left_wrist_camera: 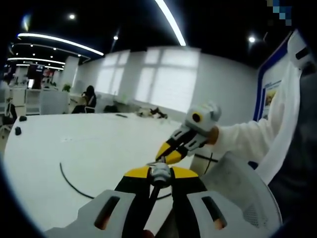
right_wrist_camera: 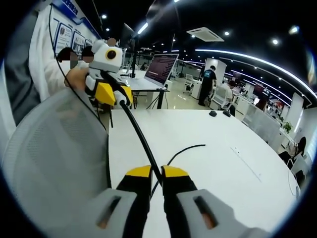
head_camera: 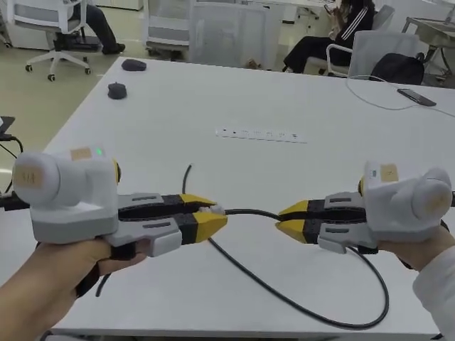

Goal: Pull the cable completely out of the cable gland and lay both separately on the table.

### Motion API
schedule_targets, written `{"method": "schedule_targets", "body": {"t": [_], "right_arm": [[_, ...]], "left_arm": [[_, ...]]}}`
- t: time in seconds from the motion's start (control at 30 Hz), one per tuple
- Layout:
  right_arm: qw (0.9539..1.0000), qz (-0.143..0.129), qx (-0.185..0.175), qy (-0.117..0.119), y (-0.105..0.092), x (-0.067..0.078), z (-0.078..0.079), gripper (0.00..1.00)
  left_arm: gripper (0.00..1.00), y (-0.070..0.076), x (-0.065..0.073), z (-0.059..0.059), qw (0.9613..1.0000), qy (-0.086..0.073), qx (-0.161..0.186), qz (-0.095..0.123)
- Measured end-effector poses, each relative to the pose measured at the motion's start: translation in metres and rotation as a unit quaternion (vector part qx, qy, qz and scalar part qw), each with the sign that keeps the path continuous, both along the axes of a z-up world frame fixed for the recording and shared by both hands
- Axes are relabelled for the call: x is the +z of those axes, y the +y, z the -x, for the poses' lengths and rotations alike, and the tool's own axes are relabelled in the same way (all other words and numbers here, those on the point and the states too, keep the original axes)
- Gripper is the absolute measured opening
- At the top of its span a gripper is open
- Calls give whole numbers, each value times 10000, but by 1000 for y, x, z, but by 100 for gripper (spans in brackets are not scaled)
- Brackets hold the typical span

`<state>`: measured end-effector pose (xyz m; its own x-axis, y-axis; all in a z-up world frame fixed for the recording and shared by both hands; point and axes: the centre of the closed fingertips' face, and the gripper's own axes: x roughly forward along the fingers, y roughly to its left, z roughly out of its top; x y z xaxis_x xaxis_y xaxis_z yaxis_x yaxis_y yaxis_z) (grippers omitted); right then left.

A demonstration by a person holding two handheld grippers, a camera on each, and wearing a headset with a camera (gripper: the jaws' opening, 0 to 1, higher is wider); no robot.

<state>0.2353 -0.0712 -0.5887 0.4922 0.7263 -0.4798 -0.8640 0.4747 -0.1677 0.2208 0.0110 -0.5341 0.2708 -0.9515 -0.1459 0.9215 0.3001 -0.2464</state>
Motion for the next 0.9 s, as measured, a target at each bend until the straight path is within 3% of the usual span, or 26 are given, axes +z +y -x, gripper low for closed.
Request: {"method": "schedule_targets", "body": {"t": [0.17,0.33,0.43,0.6,0.73,0.83,0.9], "right_arm": [[9997,-11,-8,246,-1,-8,3,6],[9997,52,39,245,1,-9,5,9],[9997,36,195,127,7,-3,6,15],[9978,-134,637,-86,28,18,12,14],[9914,-222,1245,-335,54,36,24,14],[9878,89,1497,-415,60,36,26,14],[9863,63,1580,-463,64,40,27,13]], "left_arm": [[16,-4,-2,4,9998,-72,-145,-70],[16,-7,-1,7,9996,-64,-253,-57],[16,-7,-1,7,9996,-49,-256,-50],[16,-7,-3,8,9995,-20,-291,-73],[16,-7,-3,9,9995,13,-321,-59],[16,-8,-4,11,9993,20,-357,-77],[16,-9,-4,12,9992,11,-384,-90]]}}
